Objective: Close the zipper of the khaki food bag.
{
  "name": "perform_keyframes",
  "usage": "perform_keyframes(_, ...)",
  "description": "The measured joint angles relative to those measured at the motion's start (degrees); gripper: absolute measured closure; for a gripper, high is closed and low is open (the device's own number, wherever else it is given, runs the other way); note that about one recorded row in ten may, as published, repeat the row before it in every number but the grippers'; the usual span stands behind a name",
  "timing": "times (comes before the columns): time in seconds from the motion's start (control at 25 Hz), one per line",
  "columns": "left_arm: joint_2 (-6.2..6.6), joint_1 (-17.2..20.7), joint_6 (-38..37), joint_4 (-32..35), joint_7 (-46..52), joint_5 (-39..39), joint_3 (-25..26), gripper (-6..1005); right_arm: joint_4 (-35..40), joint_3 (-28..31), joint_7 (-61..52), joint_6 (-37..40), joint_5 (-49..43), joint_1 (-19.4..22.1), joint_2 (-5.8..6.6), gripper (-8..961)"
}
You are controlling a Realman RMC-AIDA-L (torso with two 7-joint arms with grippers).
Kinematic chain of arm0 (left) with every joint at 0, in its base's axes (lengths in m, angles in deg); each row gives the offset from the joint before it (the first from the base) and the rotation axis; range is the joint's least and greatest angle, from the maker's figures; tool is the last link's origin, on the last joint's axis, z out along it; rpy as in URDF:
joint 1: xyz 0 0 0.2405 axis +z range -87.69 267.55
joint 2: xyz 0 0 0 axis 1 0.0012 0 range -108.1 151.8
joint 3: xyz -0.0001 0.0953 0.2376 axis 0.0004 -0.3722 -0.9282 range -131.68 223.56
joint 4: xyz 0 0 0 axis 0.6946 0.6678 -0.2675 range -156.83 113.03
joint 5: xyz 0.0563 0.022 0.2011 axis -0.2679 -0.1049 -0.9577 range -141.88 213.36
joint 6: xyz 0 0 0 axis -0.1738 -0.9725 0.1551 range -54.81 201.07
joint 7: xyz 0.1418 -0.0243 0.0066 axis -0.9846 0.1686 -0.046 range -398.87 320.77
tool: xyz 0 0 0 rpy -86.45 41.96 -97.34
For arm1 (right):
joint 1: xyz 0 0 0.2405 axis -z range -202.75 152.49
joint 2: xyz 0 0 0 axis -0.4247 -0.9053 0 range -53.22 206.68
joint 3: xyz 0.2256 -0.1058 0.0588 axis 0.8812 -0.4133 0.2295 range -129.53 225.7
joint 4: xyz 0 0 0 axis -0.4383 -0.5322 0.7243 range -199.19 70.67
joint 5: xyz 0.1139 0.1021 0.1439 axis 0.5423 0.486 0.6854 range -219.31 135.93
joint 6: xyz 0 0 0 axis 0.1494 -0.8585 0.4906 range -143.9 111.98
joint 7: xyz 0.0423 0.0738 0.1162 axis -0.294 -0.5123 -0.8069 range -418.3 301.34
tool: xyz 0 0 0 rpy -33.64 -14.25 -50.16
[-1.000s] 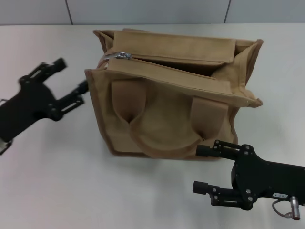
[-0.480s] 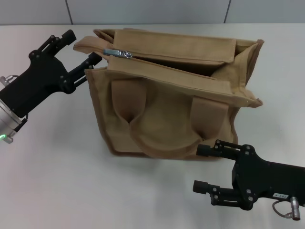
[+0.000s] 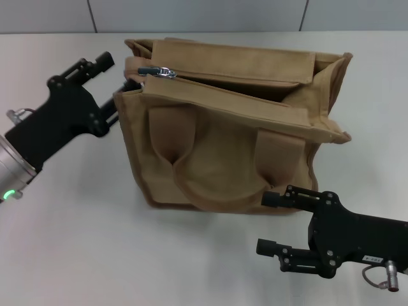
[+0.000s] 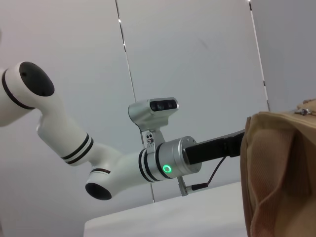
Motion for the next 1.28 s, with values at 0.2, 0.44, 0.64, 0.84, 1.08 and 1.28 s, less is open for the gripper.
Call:
perform_keyframes(0.2,0.02,-0.39,0.13,0.71,-0.62,-0.12,-6.88,337,-0.22,0.0,0.0,-0.26,0.0,-0.21,0.0,211)
perform_keyframes(0.44,0.08,-0.6,-0.33,0.51,-0.58,2.23,-7.35,388,-0.31,0.0,0.0,-0.3,0.0,-0.19,0.0,211)
perform_keyframes(0.64,0.03,-0.65,-0.42,0.12,0.15,5.12,-7.34,390,-0.5,0.0,0.0,-0.31,0.0,-0.14,0.0,211)
perform_keyframes(0.84,0.0,-0.65,-0.46,-0.31,-0.13,5.22,-7.44,393,-0.54,0.07,0.0,-0.31,0.04,-0.01,0.0,211)
perform_keyframes(1.08,-0.12,-0.52,-0.46,-0.76,-0.42,5.48,-7.48,397,-0.52,0.09,0.0,-0.56,0.08,-0.09,0.0,211)
perform_keyframes(1.28,-0.19,-0.21,-0.43,-1.54,-0.43,6.83,-7.04,505,-0.52,0.09,0.0,-0.92,0.09,-0.16,0.0,211)
